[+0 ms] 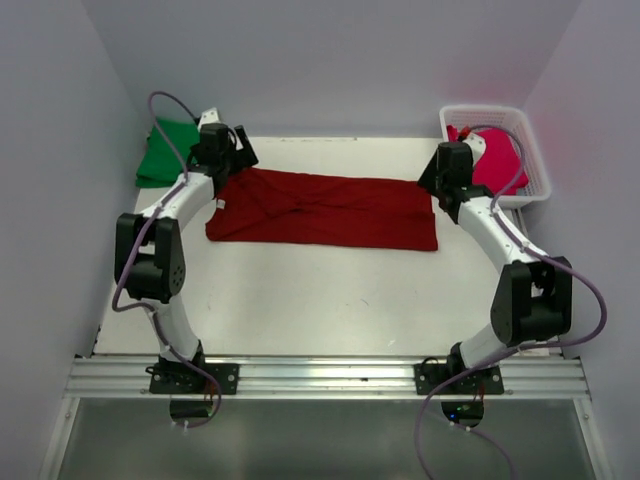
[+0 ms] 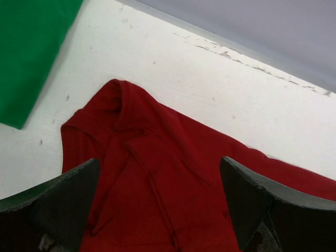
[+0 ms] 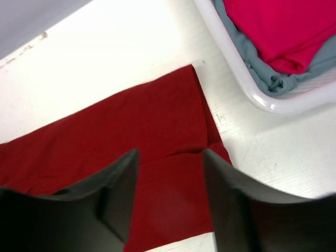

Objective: Fold and stack the t-shirts
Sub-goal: Fold the other side of the tshirt into a rectangle

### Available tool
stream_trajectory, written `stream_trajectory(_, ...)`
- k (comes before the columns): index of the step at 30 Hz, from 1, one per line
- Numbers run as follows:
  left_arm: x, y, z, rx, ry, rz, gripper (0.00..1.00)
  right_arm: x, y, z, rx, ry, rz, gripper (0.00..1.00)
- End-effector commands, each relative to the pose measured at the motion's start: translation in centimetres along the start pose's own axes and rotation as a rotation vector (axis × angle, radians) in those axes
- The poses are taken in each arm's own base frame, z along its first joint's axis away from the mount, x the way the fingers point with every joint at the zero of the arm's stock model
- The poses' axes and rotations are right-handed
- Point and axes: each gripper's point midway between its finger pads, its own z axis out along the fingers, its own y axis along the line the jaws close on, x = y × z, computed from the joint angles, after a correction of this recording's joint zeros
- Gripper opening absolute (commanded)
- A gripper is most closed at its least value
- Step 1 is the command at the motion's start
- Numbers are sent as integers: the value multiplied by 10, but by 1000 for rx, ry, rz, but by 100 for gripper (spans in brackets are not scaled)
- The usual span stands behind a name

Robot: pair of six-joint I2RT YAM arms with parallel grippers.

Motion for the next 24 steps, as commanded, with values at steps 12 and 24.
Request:
stream_trajectory(12,164,-5,-78,233,387,-237,0,73,16,22,-106,315,-110,0)
stream_trajectory(24,180,3,-83,168,396,-243,0,145,-6,43,-46,532,-150,0)
